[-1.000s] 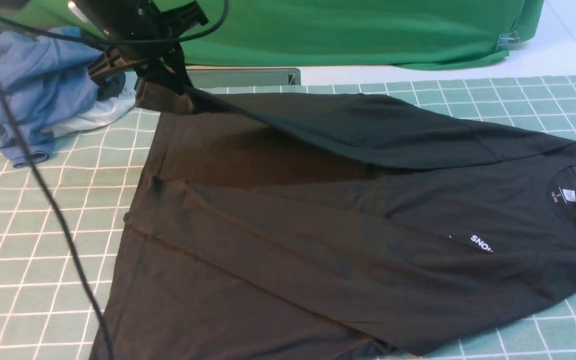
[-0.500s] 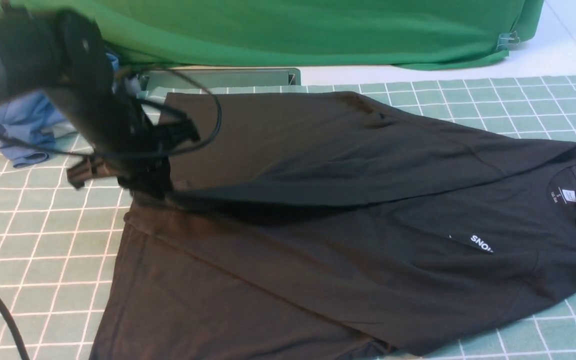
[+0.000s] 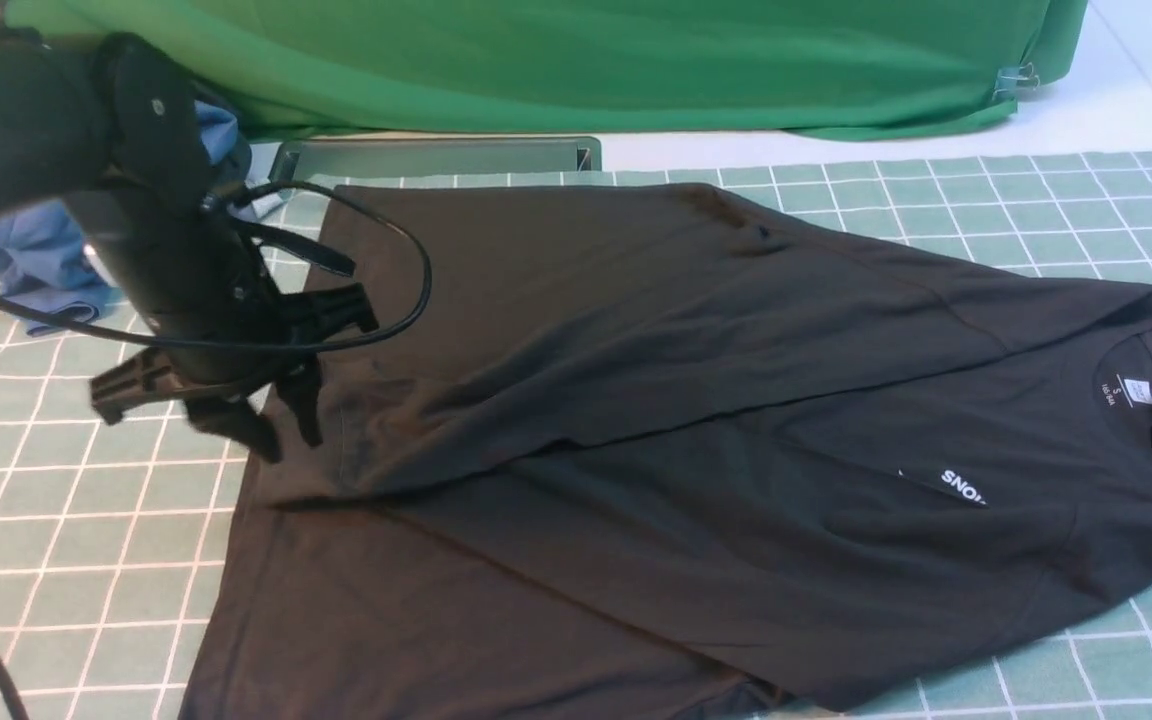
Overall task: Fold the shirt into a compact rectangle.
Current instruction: 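Fold the left side of the dark shirt inward over its body with the left gripper, then grasp the near edge of the shirt at its hem and shoulder corners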
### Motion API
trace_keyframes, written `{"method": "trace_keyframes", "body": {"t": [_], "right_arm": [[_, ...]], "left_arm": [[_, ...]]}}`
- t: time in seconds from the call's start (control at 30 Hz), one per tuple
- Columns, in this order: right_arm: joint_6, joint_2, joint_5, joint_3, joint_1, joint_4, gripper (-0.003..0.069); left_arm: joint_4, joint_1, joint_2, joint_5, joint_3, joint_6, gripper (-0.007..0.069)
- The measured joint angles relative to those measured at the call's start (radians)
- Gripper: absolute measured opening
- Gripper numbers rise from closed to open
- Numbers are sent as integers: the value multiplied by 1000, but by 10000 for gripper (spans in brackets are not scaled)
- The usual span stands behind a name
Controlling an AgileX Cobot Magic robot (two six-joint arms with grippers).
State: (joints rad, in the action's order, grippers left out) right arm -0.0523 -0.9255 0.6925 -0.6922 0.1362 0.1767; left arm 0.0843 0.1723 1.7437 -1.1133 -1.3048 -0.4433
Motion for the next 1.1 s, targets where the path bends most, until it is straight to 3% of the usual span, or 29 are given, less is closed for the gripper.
{"method": "trace_keyframes", "body": {"t": [0.13,0.27,0.43,0.53,0.63,0.93,1.1], "right_arm": [[3,0,0,0,0,0,72],[4,0,0,0,0,0,76],[4,0,0,0,0,0,80],[4,0,-4,0,0,0,87],[4,0,-15,0,0,0,90],[11,0,-30,0,0,0,91],[14,0,-35,0,0,0,91]], "left_arm": [[-68,0,-39,-84,6,5,286],[-57,-1,-96,-90,89,5,318],[0,0,-144,-62,259,2,324],[11,23,-161,119,439,-14,324],[19,42,-161,171,527,-27,324],[-22,47,-184,114,567,-62,324],[-77,47,-184,211,592,-90,324]]}}
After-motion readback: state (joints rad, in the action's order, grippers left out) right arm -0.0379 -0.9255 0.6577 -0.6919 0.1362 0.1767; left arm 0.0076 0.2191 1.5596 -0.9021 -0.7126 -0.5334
